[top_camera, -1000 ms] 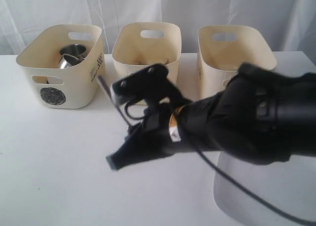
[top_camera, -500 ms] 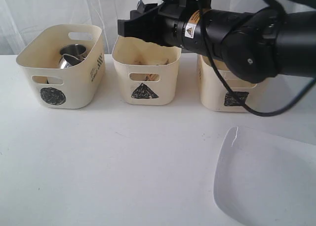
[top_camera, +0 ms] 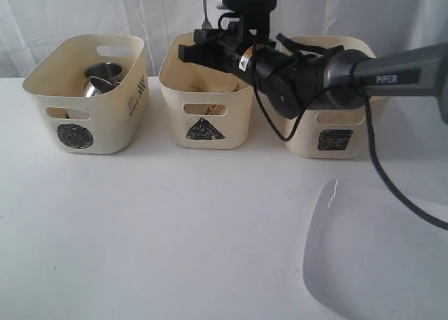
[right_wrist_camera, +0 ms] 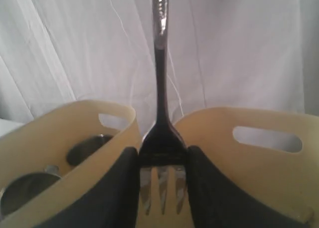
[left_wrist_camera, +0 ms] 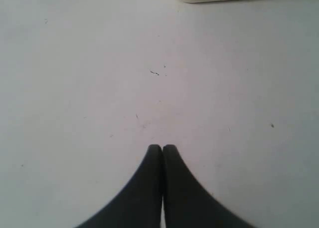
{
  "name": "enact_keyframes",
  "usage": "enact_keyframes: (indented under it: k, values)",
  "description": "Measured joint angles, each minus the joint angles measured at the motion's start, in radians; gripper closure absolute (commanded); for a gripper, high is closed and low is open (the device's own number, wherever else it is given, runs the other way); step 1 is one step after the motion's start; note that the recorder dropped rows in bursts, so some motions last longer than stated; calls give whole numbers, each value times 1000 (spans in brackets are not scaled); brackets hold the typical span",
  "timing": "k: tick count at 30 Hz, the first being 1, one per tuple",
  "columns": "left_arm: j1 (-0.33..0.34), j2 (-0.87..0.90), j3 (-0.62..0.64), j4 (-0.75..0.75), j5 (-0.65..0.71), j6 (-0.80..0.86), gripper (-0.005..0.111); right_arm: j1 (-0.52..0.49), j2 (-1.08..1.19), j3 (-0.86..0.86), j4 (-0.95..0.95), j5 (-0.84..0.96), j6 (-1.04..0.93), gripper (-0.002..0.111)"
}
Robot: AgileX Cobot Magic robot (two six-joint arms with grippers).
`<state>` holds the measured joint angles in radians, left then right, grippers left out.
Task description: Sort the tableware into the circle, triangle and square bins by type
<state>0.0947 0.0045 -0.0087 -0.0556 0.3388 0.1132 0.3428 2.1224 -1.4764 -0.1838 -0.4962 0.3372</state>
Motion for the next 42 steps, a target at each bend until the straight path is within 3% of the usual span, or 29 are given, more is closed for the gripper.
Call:
enact_keyframes:
  k: [9,18,27,30,34,39,42]
  values:
    - [0,0,0,0,0,0,107,0,41,-59,0,76,-43,73]
    - [0,0,0,0,0,0,107,0,21,-66,0,145,-43,73]
    - [0,0,0,0,0,0,107,0,-88,-66,1,456,-43,73]
    - [0,0,0,0,0,0,107,0,-187,-66,2,588,-43,81]
    - [0,0,0,0,0,0,107,0,-335,-66,-14,847,-107,108]
    - [0,0,0,0,0,0,107,-4,-495,-24,-132,1184,-174,108]
    - [0,0,0,0,0,0,107,-31,-581,99,-139,1236,-126,108]
